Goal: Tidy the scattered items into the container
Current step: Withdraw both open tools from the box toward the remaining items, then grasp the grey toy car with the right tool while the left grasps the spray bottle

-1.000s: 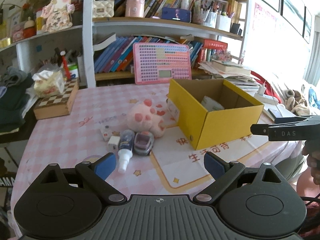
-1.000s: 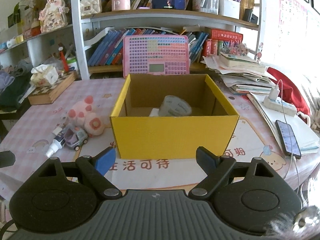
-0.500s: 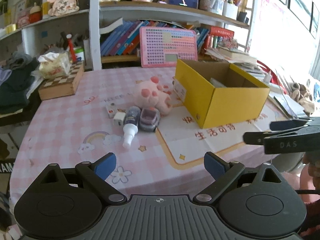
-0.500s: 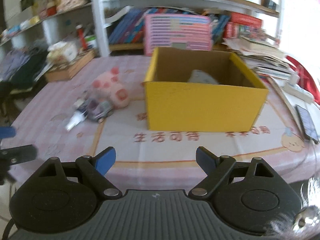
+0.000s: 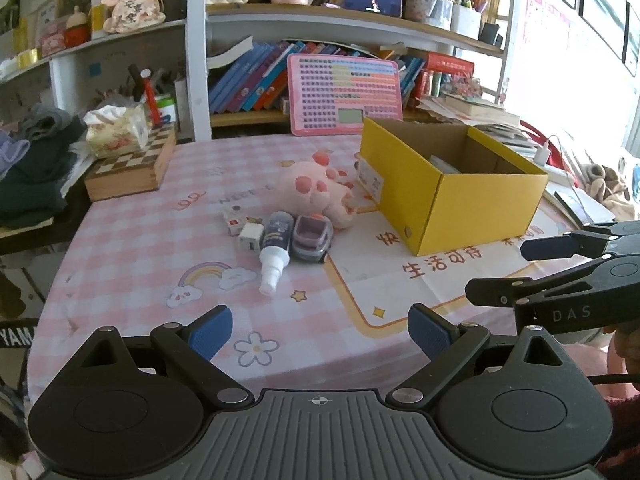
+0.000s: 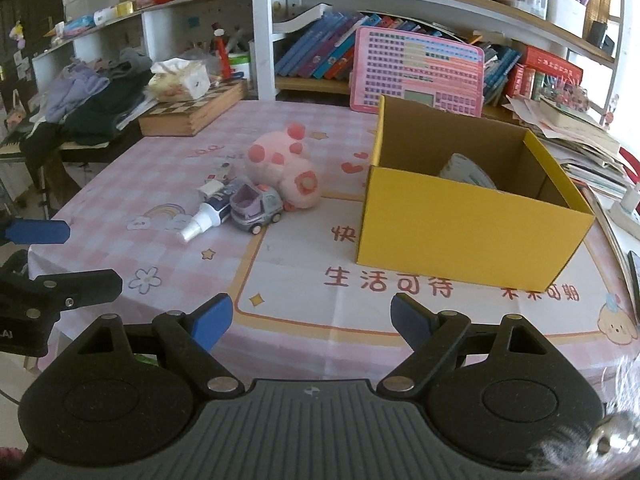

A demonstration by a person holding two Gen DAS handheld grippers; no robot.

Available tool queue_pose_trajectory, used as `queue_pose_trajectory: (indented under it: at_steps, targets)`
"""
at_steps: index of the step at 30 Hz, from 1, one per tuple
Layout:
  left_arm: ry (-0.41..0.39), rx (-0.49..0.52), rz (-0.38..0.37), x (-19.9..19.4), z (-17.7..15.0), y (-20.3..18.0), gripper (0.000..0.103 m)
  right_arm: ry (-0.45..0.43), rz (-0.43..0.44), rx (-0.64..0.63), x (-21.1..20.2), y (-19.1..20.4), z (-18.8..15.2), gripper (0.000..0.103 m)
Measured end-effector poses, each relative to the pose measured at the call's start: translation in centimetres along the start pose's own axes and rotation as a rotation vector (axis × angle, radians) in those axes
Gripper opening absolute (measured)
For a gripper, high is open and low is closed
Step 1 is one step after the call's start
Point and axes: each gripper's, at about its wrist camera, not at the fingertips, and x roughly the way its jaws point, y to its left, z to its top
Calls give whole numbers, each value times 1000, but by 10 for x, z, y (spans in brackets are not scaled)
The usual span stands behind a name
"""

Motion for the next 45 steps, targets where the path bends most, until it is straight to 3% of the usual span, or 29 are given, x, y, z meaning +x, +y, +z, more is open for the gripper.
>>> queue_pose_trajectory:
  at_steps: [13, 19, 34, 45]
  targets:
    - [-8, -11, 11, 6, 5, 7, 96, 8, 40, -71, 11, 13, 9, 84]
    - [11, -25, 32, 16, 6, 14, 95, 13, 78, -127, 24, 21, 17, 78]
    - [74, -79, 120, 63, 20, 40, 94, 88, 180, -166, 94, 20, 59, 70]
    - [121, -62, 106, 102, 33, 46, 77, 145, 234, -187, 140, 21, 86, 70]
